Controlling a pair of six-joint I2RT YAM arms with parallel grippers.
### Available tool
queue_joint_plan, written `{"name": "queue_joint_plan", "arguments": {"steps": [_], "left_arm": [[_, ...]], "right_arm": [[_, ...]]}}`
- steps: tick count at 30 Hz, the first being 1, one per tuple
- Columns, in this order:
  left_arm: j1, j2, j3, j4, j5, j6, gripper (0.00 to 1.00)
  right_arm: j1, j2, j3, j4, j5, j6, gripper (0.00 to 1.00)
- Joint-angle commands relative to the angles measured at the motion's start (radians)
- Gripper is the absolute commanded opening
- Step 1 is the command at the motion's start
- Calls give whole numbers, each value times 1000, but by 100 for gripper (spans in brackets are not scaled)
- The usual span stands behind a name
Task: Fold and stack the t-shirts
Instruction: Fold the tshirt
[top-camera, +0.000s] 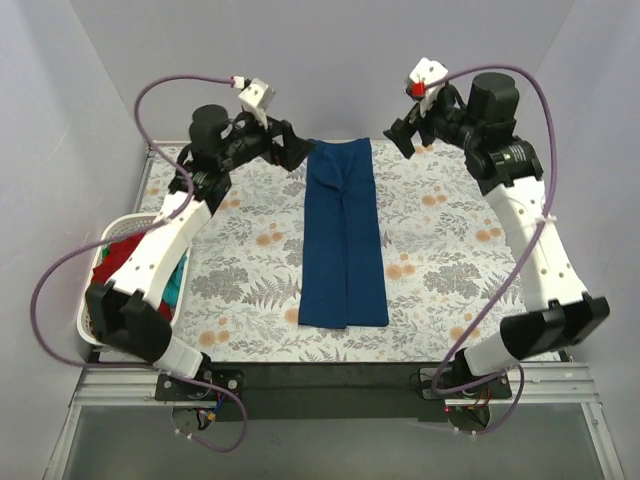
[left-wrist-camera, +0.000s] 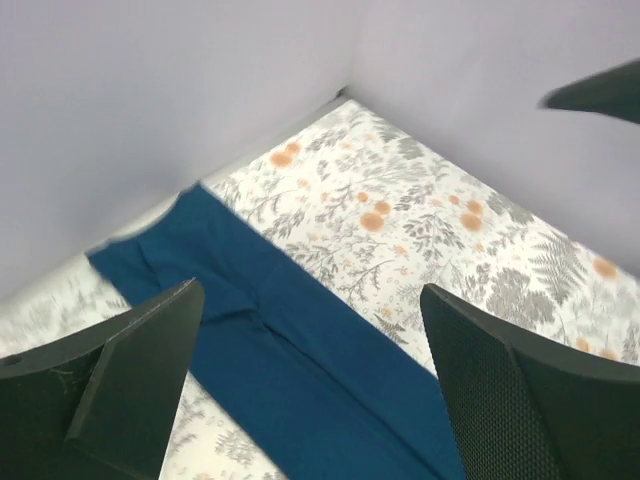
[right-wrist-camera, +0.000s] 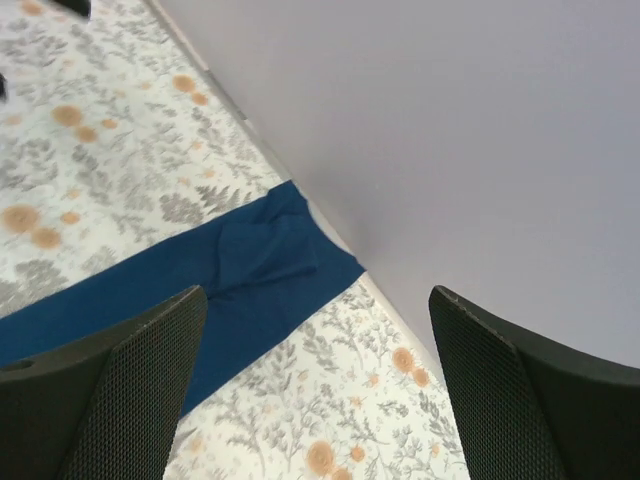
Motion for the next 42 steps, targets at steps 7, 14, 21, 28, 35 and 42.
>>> {"name": "queue_joint_plan", "arguments": {"steps": [7,14,21,28,35,42], "left_arm": [[-75,-498,-520,-384,334,576,88],[-400,-614,-858,-369,104,583,83],[-458,-543,-993,-191,12,593,74],[-465,-474,-1047,-65,-10,642,66],[-476,-396,-1036,-30,-25,682,62],[-493,-351,-1039,1,-21,716,59]], "right_arm": [[119,-304,-583,-293,-63,-242,88],[328,-410,-941,-223,18,-238,85],[499,-414,-1140,-36,124,-221,78],[526,-395,-1229,53,147,-257,63],[531,-364,-1280,69,131,-296,56],[534,-357,-1294,55,118,-303,53]]}}
